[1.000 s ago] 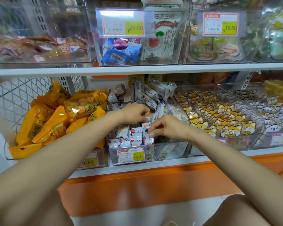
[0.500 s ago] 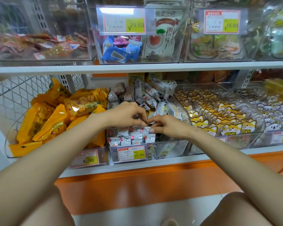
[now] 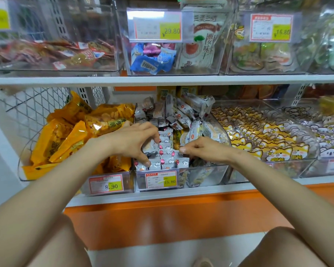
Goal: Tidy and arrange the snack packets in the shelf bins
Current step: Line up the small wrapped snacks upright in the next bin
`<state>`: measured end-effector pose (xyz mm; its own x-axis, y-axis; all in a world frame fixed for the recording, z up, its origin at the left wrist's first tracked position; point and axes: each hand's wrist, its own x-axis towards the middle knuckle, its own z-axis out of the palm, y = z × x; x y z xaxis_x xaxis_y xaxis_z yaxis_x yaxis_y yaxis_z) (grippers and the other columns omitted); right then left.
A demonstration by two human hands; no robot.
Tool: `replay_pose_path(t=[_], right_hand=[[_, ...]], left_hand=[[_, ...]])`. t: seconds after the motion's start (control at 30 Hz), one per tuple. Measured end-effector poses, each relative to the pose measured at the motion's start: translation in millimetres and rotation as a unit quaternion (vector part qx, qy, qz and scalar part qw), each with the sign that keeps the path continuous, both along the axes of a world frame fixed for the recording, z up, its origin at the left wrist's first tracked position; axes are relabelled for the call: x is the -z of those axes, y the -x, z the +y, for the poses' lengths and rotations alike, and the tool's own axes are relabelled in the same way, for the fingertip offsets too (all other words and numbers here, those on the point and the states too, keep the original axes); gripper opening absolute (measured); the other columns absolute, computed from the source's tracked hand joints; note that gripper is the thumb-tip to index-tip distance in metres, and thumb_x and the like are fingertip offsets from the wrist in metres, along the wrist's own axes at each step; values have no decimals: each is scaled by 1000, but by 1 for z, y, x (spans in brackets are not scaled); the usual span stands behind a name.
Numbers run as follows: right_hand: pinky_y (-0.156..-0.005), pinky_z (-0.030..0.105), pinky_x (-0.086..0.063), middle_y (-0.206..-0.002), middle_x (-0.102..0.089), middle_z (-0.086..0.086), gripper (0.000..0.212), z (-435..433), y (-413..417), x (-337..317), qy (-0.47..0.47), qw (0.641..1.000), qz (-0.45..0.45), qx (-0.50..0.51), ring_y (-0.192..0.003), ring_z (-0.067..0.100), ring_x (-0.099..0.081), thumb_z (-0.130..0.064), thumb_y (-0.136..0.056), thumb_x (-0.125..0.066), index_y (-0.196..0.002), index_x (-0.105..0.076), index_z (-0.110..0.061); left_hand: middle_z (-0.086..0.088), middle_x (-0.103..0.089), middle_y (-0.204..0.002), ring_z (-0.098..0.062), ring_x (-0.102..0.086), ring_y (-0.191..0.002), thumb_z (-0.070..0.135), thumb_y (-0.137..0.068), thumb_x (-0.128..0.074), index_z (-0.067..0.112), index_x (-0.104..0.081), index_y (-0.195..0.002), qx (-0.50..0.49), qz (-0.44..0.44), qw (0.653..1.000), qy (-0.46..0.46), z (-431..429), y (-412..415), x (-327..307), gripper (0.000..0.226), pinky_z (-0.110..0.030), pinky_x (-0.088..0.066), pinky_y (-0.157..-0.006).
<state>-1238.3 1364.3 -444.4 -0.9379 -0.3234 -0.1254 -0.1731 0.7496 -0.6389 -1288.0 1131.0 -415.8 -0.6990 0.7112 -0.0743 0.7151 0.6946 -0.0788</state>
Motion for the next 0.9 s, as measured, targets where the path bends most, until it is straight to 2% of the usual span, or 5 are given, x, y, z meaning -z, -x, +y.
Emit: replay_pose_path(t=[0.2, 0.5, 0.67, 0.8, 0.9], right_hand=[[-81, 16, -38, -104, -61, -14, 38, 2, 2, 5, 15, 1000, -5, -2, -90, -3, -52, -44, -89, -52, -110, -68, -18], [-66, 31, -32, -47, -50, -22, 42, -1, 1, 2, 27, 1000, 13, 1, -66, 19, -37, -48, -88, -52, -47, -59, -50], [-93, 53, -47, -104, -69, 16, 64, 2, 0, 4, 5, 1000, 12, -5, -98, 44, -59, -79, -68, -53, -85, -73, -20], [-101, 36, -44, -118, -65, -1, 43, 1, -2, -3, 17, 1000, 4, -9, -109, 16, -60, -51, -81, -57, -106, -70, -18], [-92, 34, -44, -107, -66, 6, 23, 6, 0, -1, 16, 1000, 7, 2, -100, 17, -59, -32, -91, -59, -104, -67, -15]], left_hand=[[6, -52, -116, -9, -53, -88, 27, -81, -65, 32, -40, -105, -15, 21, 989, -148, -12, 1, 3, 34, -30, -38, -79], [3, -55, -110, -19, -54, -102, 1, -82, -61, 16, -53, -106, -102, -25, 888, -447, -24, 7, 4, 29, -38, -49, -84], [2, -57, -103, -24, -61, -98, 2, -83, -61, 24, -52, -99, -136, -62, 836, -528, -29, 11, 6, 29, -50, -53, -81], [4, -59, -105, -22, -62, -97, 4, -85, -59, 22, -53, -104, -98, -66, 846, -521, -21, 8, 1, 27, -47, -54, -83], [15, -56, -96, -10, -58, -84, 5, -85, -60, 23, -52, -105, -39, -44, 888, -456, -4, 4, -9, 28, -21, -50, -73]])
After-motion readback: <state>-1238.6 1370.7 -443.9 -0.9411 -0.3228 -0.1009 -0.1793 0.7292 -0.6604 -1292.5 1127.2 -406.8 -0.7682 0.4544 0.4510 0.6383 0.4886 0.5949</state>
